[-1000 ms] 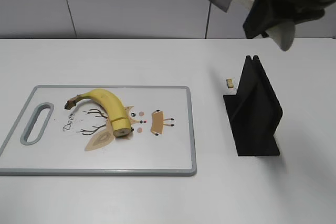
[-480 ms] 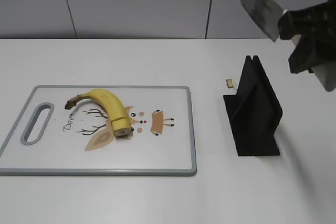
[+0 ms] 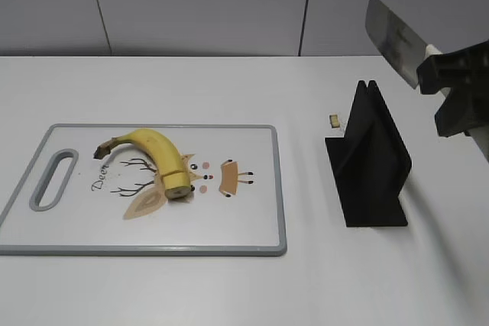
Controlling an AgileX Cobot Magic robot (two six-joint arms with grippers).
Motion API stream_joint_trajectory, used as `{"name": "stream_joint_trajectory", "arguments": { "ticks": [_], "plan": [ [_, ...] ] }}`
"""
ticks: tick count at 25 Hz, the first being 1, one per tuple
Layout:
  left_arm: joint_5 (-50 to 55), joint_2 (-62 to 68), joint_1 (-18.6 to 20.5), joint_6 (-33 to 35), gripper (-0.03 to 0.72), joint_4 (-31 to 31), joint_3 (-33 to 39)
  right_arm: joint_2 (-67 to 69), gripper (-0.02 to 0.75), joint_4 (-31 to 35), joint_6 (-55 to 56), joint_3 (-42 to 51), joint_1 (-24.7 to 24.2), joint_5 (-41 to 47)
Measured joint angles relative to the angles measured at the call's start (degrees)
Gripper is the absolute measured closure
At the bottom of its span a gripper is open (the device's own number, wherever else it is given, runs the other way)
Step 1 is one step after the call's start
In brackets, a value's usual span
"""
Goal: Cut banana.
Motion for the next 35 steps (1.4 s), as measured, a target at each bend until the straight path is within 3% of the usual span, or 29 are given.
{"name": "stream_joint_trajectory", "arguments": {
  "ticks": [7, 35],
  "plan": [
    [-6.24, -0.14, 0.00, 0.07, 0.099, 0.00, 2.29, 0.20, 0.566, -0.63, 0.00, 0.11, 0.00, -1.10],
    [-6.73, -0.14, 0.00, 1.30, 0.132, -0.22, 2.29, 11.11, 0.566, -2.99, 2.18, 0.41, 0.00, -2.84]
  ]
}}
